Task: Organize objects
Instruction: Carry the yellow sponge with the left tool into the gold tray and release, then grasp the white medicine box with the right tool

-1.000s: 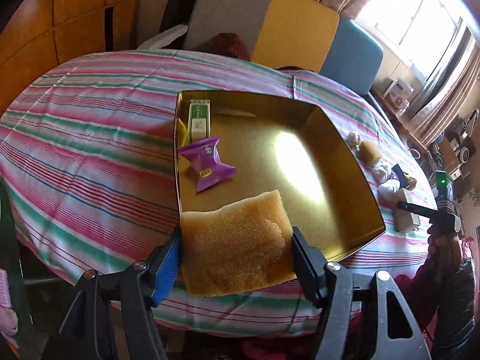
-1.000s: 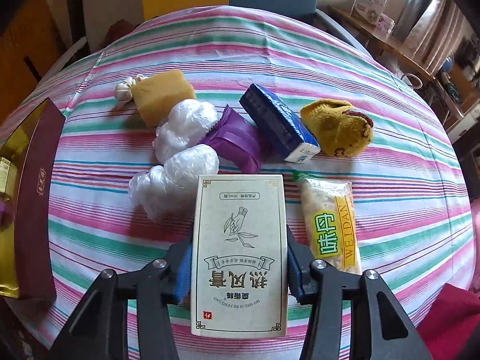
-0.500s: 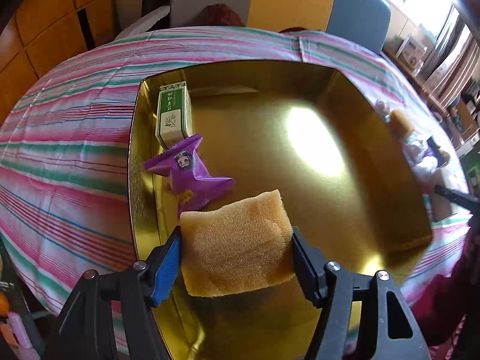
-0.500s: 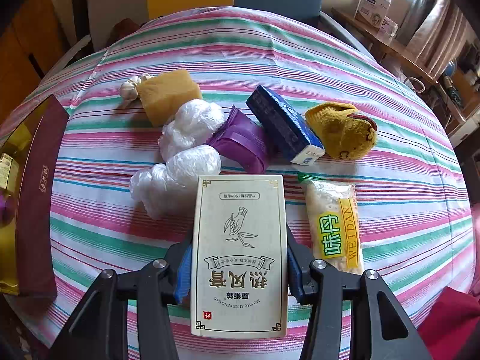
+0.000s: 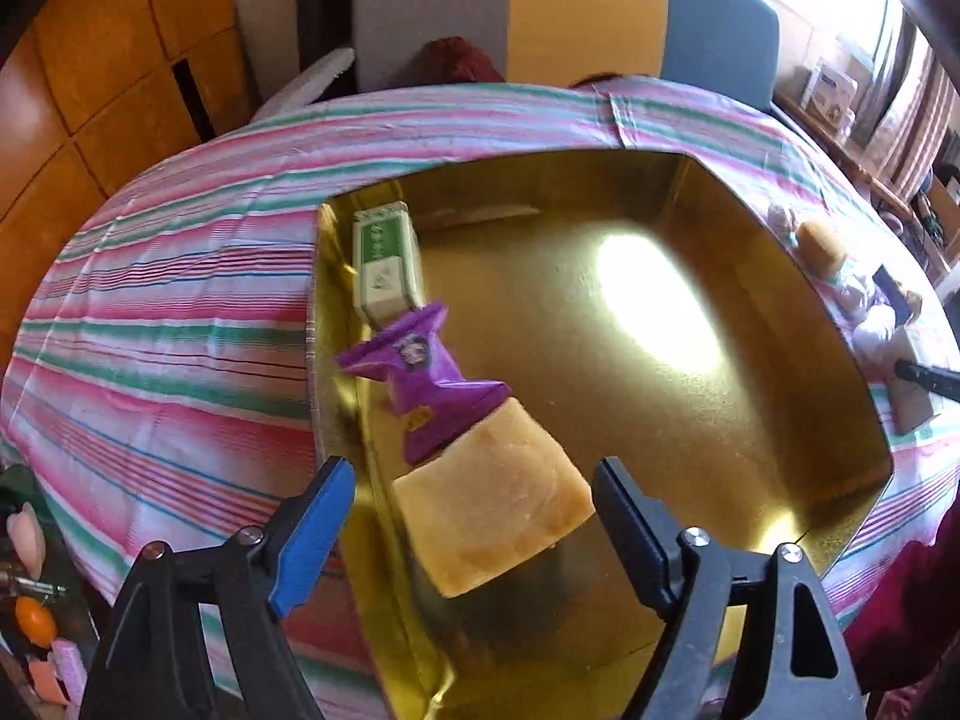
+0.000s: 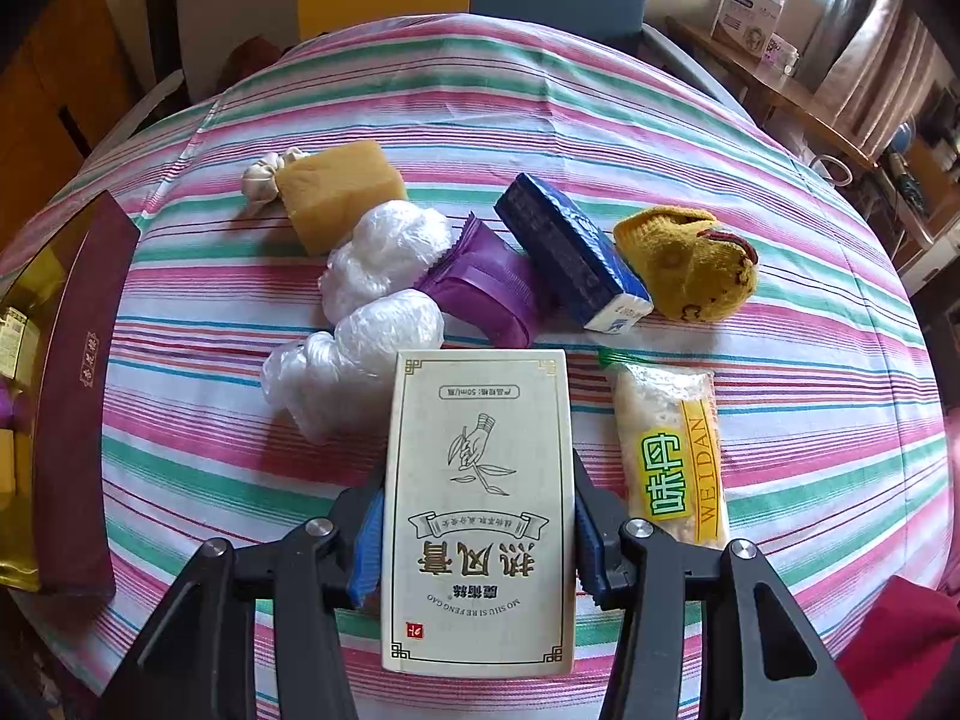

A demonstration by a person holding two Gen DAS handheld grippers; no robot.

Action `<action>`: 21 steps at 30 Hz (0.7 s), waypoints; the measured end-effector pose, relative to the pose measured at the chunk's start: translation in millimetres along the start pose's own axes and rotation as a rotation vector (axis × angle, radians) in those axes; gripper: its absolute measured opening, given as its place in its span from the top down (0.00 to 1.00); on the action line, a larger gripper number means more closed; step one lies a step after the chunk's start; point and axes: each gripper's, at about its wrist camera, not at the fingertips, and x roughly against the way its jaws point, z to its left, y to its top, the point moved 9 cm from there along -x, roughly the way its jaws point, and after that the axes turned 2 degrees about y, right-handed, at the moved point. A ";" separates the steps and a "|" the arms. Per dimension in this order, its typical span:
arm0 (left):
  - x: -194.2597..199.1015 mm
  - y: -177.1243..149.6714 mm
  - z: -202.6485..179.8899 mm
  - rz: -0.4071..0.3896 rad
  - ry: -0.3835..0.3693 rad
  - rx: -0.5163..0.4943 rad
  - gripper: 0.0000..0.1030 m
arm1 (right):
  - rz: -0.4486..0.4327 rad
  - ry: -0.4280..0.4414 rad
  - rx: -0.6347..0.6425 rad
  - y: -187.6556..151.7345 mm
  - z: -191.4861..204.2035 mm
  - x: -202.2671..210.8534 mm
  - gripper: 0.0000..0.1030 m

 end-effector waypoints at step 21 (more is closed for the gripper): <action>61.9 -35.2 18.2 -0.178 0.083 0.109 0.26 | -0.020 -0.022 0.015 -1.7 -2.7 2.4 0.50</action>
